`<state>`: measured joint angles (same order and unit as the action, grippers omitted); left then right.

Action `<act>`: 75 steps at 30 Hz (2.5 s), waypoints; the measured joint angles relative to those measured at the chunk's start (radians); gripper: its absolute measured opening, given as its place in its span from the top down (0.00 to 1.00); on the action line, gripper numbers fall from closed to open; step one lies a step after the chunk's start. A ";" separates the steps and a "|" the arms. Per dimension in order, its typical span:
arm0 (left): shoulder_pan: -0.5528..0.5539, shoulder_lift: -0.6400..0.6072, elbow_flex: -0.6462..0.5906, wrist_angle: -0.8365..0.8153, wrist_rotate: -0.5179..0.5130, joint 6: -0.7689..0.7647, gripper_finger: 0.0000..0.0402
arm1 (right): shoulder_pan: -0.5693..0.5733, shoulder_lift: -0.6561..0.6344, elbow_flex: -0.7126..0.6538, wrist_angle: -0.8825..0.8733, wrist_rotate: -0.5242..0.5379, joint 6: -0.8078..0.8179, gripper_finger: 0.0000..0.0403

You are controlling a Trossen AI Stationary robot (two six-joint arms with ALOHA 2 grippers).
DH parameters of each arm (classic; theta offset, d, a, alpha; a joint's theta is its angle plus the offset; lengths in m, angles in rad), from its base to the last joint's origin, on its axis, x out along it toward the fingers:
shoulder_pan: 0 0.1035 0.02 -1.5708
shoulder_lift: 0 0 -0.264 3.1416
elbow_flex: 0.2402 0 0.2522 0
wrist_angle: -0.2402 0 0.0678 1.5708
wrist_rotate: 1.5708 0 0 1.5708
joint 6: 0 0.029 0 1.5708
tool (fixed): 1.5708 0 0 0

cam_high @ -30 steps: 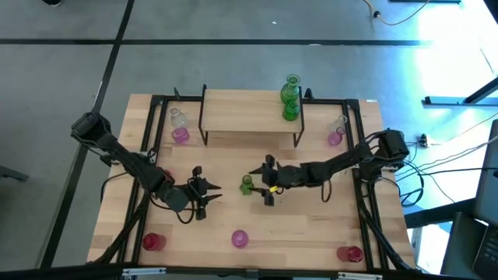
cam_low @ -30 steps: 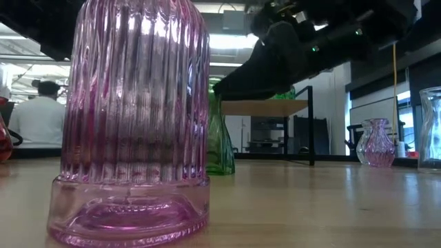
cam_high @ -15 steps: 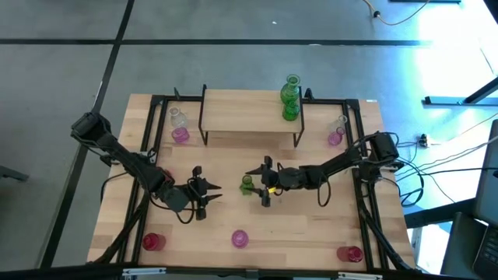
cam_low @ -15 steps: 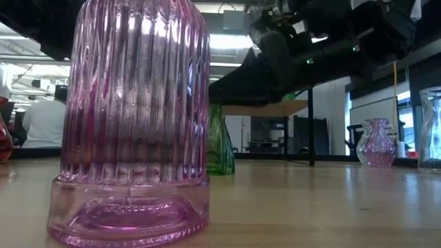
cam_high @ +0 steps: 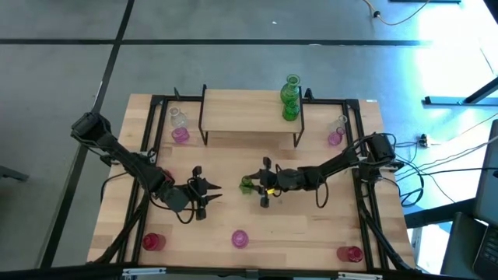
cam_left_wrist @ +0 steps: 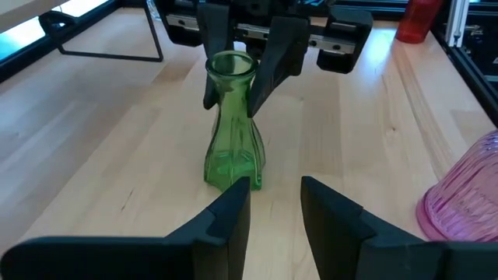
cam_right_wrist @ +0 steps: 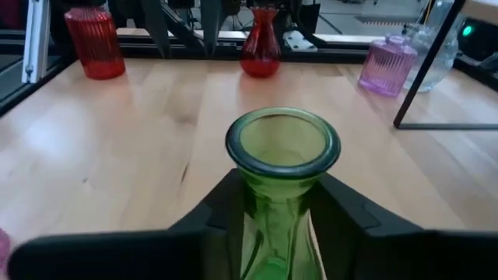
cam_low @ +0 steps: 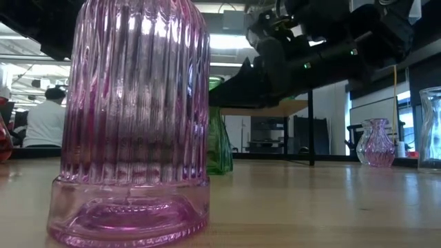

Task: Sort vases onto shelf
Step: Put the green vase on the shelf aligned with the other green vases

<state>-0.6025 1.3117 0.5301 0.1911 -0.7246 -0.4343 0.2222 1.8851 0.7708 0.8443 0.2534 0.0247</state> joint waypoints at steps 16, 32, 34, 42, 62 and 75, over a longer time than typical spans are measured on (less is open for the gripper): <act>0.000 0.000 0.000 0.005 0.001 -0.001 0.73 | 0.001 -0.218 0.000 -0.184 0.101 -0.063 0.81; 0.000 0.000 0.000 0.006 0.000 -0.006 0.73 | -0.016 -0.794 0.000 -0.750 0.453 -0.092 0.80; 0.000 0.000 0.000 0.006 -0.002 -0.008 0.73 | -0.036 -0.827 0.000 -0.789 0.476 -0.086 0.79; 0.000 0.000 0.000 0.009 -0.014 -0.009 0.73 | -0.186 -0.812 0.000 -0.803 0.406 -0.056 0.79; 0.000 0.000 0.000 0.011 -0.014 -0.009 0.73 | -0.362 -0.811 -0.066 -0.793 0.277 0.028 0.79; 0.000 0.000 0.000 0.012 -0.014 -0.010 0.73 | -0.369 -0.810 -0.069 -0.790 0.285 0.008 0.79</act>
<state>-0.6026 1.3117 0.5304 0.2035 -0.7391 -0.4440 -0.1471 1.0748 0.7021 0.0540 0.5388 0.0328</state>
